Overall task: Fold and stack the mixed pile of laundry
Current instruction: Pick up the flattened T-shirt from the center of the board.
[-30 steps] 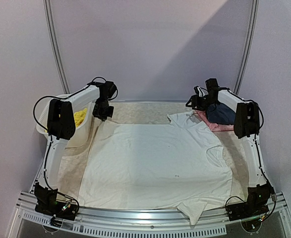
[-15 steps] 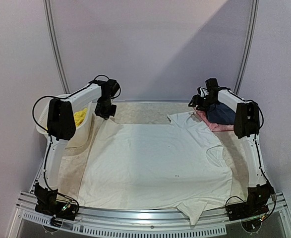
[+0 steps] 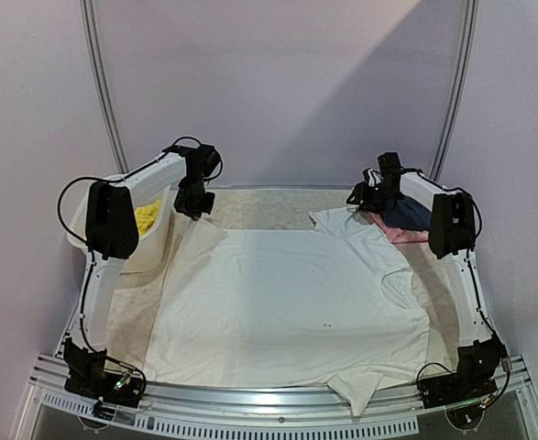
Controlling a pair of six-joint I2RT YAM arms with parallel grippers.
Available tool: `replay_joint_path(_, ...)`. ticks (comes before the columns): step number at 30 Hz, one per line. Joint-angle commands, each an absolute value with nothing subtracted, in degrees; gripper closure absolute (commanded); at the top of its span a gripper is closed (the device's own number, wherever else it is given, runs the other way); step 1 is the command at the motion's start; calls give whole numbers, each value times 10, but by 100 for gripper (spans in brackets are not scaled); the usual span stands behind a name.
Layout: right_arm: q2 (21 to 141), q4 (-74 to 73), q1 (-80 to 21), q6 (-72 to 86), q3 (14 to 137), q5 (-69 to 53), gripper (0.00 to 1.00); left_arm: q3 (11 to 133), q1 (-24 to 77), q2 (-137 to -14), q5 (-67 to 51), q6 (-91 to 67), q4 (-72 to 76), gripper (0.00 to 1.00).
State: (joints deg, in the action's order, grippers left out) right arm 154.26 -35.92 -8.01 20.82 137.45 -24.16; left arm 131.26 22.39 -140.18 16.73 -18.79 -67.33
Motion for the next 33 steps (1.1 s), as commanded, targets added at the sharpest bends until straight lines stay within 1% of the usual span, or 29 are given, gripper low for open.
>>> replay_joint_path(1,1588,-359,-78,212,1394,-242,46,1330,230,-1369,150,-183,-685,100)
replay_joint_path(4,1598,-345,-78,217,1405,-247,57,1337,231,-1370,148,-183,-688,100)
replay_joint_path(11,1609,-328,-73,234,1411,-278,68,1354,231,-1378,149,-183,-693,100)
replay_joint_path(15,1613,-299,-64,259,1404,-300,77,1354,231,-1384,151,-184,-693,100)
replay_joint_path(16,1614,-292,-62,268,1403,-305,80,1353,231,-1385,152,-182,-692,100)
replay_joint_path(19,1614,-262,-57,277,1399,-337,98,1352,230,-1389,155,-179,-689,100)
replay_joint_path(20,1613,-253,-57,276,1399,-345,100,1352,230,-1389,155,-178,-686,100)
replay_joint_path(25,1570,-180,-53,246,1351,-411,100,1355,225,-1384,156,-171,-679,100)
replay_joint_path(33,1427,-129,-49,165,1221,-442,100,1318,221,-1348,173,-144,-649,100)
